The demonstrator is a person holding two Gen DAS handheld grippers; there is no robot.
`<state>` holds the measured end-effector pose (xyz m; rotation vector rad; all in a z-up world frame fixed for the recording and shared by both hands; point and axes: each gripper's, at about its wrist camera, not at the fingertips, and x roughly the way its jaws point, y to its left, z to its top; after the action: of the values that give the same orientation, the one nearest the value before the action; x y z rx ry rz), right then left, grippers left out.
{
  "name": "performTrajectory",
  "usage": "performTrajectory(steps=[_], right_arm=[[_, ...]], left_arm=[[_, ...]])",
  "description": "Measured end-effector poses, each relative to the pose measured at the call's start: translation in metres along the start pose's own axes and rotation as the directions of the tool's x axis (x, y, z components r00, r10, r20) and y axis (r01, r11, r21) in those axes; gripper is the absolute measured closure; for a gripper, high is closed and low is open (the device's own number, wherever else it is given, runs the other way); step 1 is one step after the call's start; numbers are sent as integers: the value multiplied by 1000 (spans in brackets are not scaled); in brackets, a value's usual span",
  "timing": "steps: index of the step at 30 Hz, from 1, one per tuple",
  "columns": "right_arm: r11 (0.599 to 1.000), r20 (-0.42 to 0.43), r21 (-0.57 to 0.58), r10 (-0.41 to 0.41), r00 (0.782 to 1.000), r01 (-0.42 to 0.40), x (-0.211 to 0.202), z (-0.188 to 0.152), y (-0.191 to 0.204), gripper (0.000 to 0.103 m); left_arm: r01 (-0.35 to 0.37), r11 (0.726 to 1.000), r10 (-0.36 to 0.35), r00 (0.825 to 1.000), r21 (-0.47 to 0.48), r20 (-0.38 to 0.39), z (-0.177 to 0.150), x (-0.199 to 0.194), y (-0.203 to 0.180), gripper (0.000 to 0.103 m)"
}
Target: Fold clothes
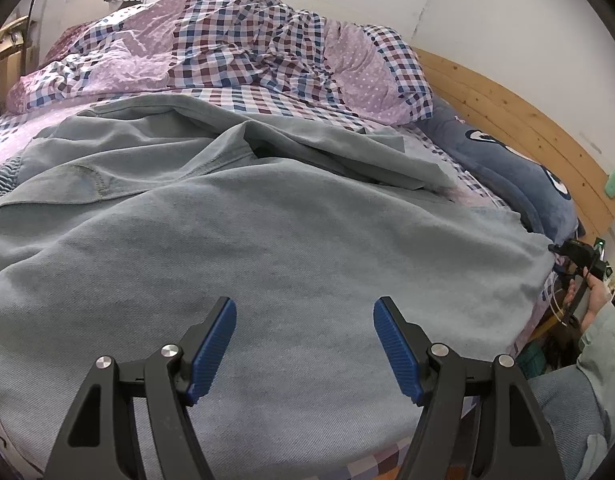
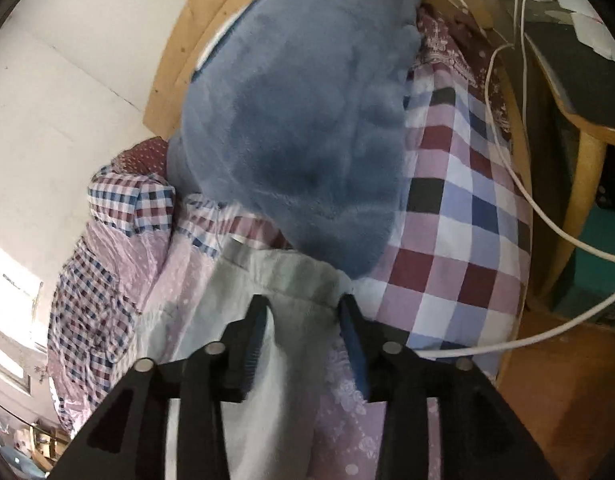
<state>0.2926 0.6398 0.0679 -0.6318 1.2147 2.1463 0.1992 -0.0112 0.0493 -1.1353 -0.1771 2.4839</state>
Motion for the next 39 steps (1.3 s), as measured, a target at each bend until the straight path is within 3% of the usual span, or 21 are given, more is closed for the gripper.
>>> performTrajectory(steps=[3,7,10,14,16,17,19,22,26,28,29,32,35,39], right_arm=[[999,10,-17,30,999,-30,10,1,14,59],[988,60,-92,130,990,-124,-8,1,33,60],[964,132,-86,263,956,-253,-32,2,34,60],[942,230,-72,335,914,-327,-56,-1,39,57],[958,237,-66,285,929,-278,-61,-2,36,49],[971,215,-43,239,947,-235,-60,-3,27,48],[990,153,10,134,979,-137,-59,-5,6,48],[988,27,136,68,997,-71,-39,-9,-20,48],[989,-6,144,42,999,-40,-27,-10,-23,49],[994,-48,102,-20,999,25,-17,-11,-18,51],[995,-71,79,-55,996,61,-11,-12,-15,68],[992,-68,74,-94,993,99,-11,-13,-12,79],[990,32,7,-144,989,144,-29,-12,3,79],[980,129,-125,-141,981,157,-46,-18,39,78]], left_arm=[[-3,1000,3,1000,6,-2,-1,0,0,28],[-3,1000,3,1000,6,-1,0,0,0,28],[-2,1000,2,1000,6,-1,0,0,0,28],[-1,1000,1,1000,4,-3,0,1,1,28],[1,1000,-1,1000,3,-3,0,1,1,28],[2,1000,-2,1000,3,-3,0,0,0,28],[4,1000,-4,1000,4,-2,0,0,0,28],[6,1000,-6,1000,9,-1,1,0,-2,28],[4,1000,-4,1000,12,0,0,-1,-2,28],[2,1000,-2,1000,11,0,0,-1,-2,28],[0,1000,0,1000,11,1,0,-1,-2,28],[-4,1000,4,1000,11,4,1,-1,-1,28],[-11,1000,11,1000,10,11,1,-3,0,28],[-16,1000,16,1000,-6,19,2,-5,2,28]])
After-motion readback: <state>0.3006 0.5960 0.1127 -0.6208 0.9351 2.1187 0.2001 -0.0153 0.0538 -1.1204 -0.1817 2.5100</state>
